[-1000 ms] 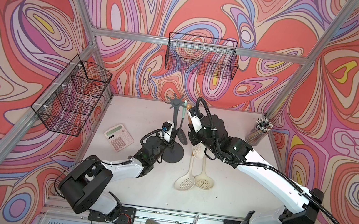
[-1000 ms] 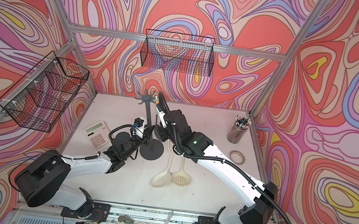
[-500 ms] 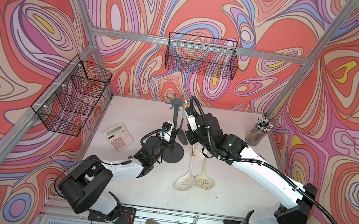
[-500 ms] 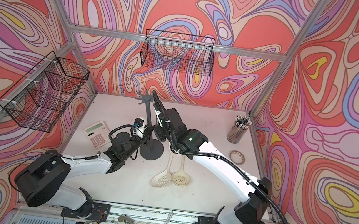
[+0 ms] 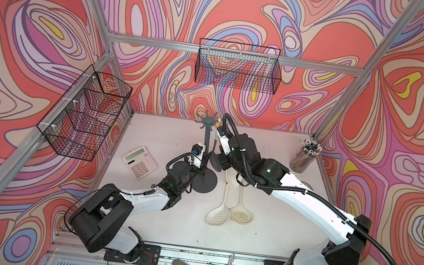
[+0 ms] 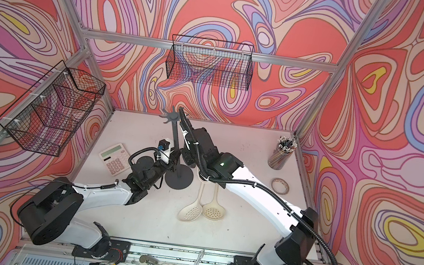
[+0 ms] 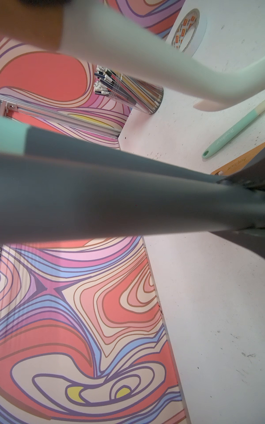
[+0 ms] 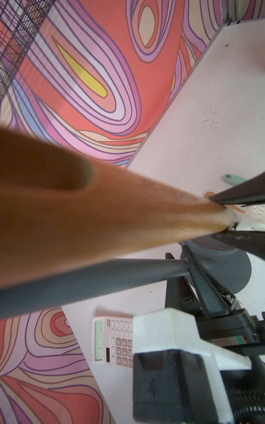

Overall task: Hang the skimmer on the kitchen utensil rack
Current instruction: Hang the skimmer on the rack.

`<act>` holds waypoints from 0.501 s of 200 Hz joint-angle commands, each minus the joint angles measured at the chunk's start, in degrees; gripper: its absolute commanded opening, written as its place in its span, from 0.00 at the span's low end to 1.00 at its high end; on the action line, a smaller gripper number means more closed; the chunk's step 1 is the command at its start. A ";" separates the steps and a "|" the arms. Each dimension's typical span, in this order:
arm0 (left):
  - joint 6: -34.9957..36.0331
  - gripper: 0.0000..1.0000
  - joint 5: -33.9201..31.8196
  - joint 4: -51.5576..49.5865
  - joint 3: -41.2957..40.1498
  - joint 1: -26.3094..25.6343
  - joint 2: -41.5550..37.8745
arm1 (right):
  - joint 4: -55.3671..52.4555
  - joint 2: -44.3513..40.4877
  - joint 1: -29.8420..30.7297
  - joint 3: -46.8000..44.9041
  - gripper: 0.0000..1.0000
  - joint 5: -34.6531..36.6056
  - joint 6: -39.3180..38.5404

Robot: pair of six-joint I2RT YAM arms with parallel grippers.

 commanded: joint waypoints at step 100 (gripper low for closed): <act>1.79 0.00 -0.21 3.10 -0.15 0.15 -0.50 | 0.72 0.59 0.22 -6.33 0.00 -4.23 3.93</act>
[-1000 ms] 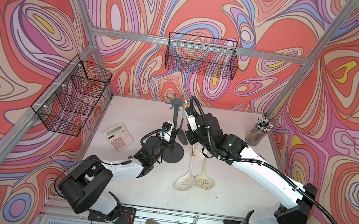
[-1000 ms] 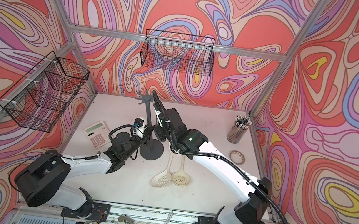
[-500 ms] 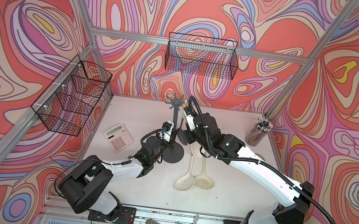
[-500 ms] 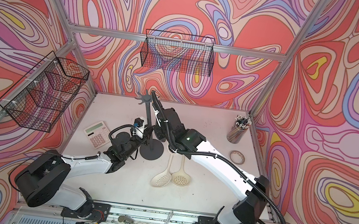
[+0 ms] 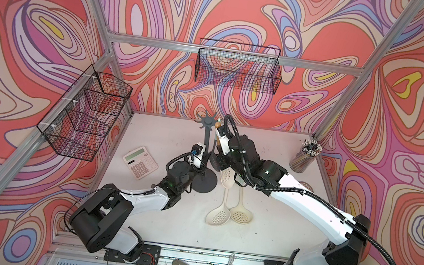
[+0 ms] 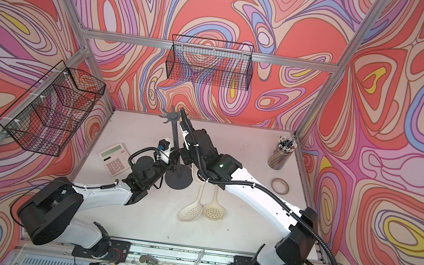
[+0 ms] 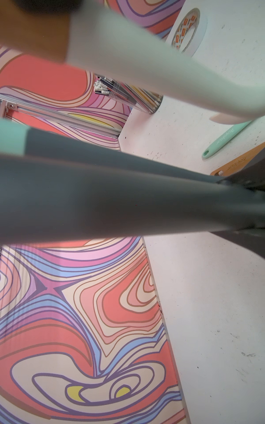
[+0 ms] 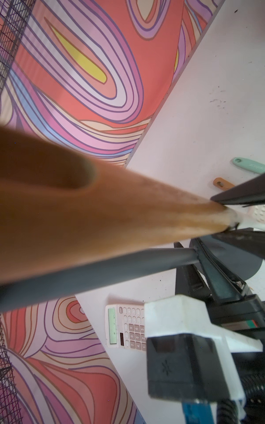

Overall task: Hang the skimmer on the kitchen utensil rack
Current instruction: Hang the skimmer on the rack.

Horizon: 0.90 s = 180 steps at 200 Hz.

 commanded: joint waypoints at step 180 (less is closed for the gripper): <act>1.99 0.00 -0.37 2.75 0.20 0.15 -0.30 | 4.58 -5.24 0.17 -10.29 0.25 -3.37 3.03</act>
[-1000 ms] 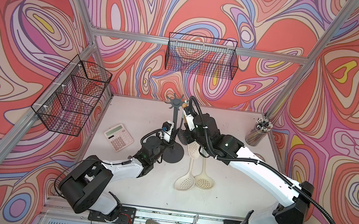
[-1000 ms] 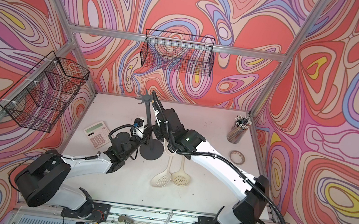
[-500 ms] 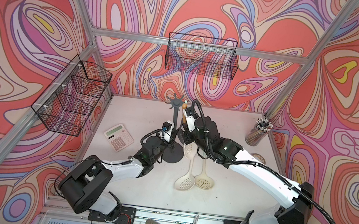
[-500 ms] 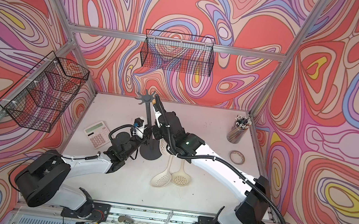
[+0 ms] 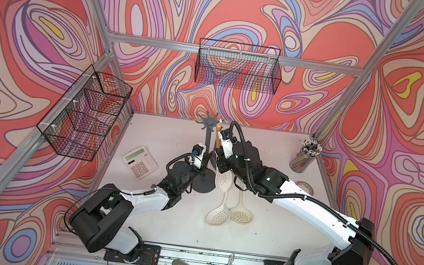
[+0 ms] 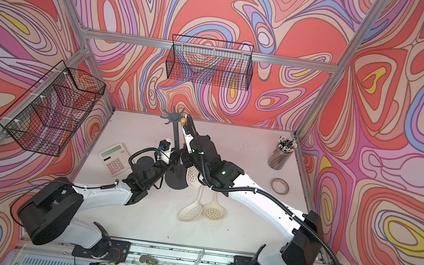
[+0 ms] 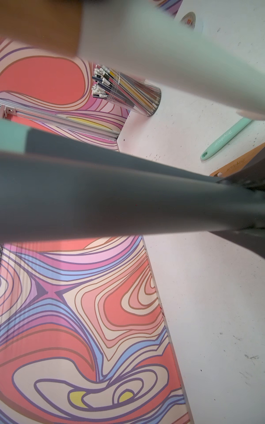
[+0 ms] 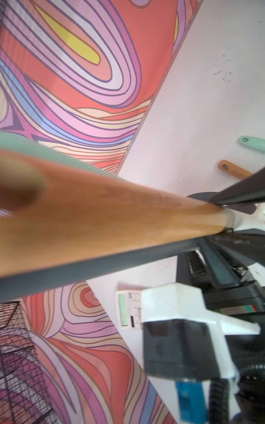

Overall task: Hang the skimmer on the kitchen utensil rack
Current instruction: Hang the skimmer on the rack.

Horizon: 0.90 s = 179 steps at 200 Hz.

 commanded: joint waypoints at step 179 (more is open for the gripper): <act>1.52 0.00 -1.51 2.51 -0.14 0.20 -1.40 | 8.73 -14.80 -0.63 -10.46 0.36 0.30 2.35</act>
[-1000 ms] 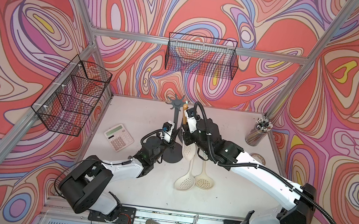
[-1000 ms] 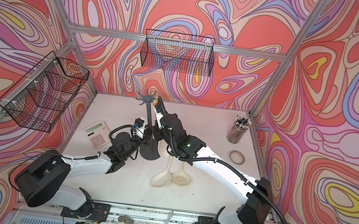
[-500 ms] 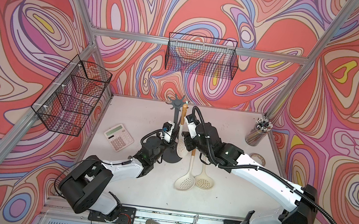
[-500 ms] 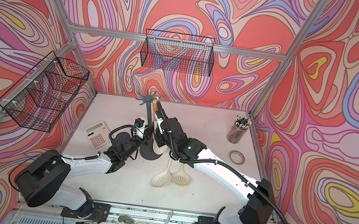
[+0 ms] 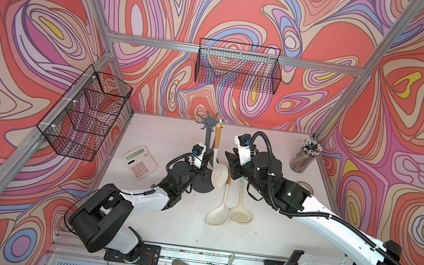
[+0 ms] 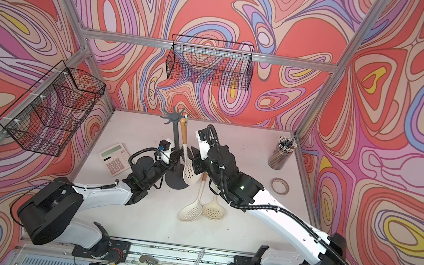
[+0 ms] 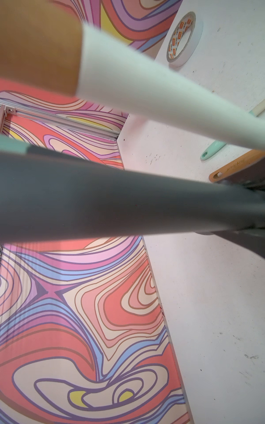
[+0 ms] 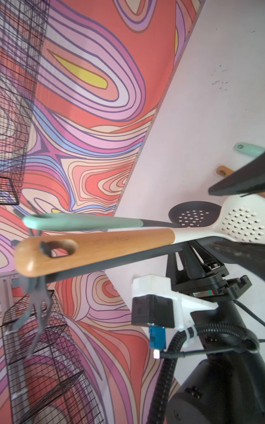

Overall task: Hang the skimmer on the kitchen utensil rack
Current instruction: Hang the skimmer on the rack, then adjust the rack at the center of the board.

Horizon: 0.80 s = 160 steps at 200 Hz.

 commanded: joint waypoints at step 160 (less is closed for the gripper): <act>4.53 0.37 -0.69 -6.00 0.98 0.18 -8.28 | -8.89 0.07 -11.88 -7.55 0.34 -3.96 17.11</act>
